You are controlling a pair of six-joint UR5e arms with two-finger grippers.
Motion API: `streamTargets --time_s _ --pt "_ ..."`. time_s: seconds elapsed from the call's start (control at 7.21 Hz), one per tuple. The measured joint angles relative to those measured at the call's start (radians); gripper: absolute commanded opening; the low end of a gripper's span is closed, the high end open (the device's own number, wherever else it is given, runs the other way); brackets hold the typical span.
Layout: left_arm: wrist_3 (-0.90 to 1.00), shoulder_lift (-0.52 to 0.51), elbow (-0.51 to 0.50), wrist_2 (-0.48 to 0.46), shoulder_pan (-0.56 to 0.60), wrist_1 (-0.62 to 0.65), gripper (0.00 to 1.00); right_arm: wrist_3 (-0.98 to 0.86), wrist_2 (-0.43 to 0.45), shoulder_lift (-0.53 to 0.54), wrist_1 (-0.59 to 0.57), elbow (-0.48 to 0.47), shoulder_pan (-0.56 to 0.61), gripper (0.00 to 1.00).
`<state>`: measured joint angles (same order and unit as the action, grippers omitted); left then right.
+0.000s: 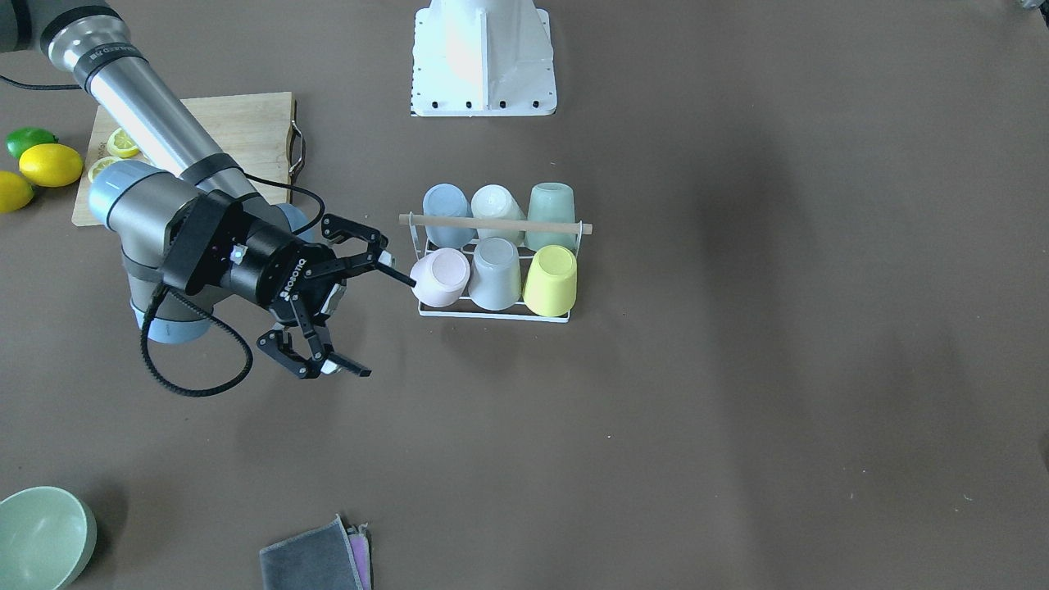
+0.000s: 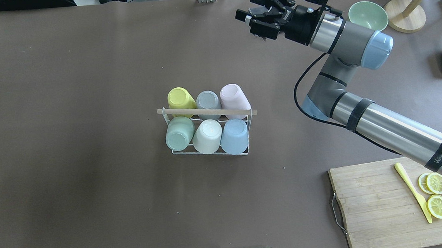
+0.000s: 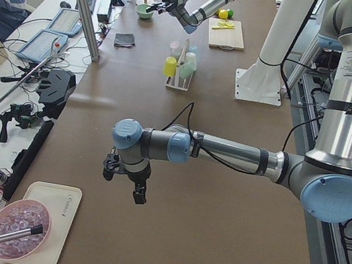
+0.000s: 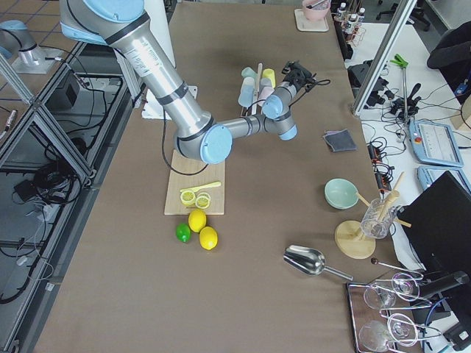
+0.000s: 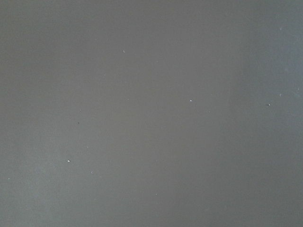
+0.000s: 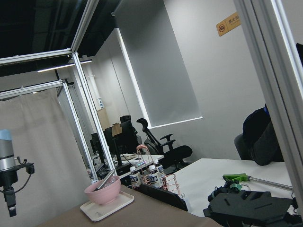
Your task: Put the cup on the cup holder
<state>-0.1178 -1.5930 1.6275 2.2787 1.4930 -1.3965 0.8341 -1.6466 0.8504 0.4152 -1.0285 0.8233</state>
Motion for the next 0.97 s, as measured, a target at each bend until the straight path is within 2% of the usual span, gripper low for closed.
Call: streamTargets --time_s 0.28,0.42,0.69,0.97 --pt "0.001 -0.001 0.005 -0.015 0.0 -0.003 0.98 0.001 0.002 0.024 -0.192 -0.064 0.036 1.0" --pt "0.001 -0.001 0.001 -0.016 0.0 -0.009 0.98 0.001 0.002 0.07 -0.32 -0.14 0.041 1.0" --pt "0.001 0.004 -0.006 -0.015 0.0 -0.032 0.98 0.0 -0.004 0.202 -0.61 -0.336 0.046 1.0" --pt "0.0 0.009 0.002 -0.009 0.0 -0.036 0.98 0.004 -0.028 0.358 -0.94 -0.583 0.051 1.0"
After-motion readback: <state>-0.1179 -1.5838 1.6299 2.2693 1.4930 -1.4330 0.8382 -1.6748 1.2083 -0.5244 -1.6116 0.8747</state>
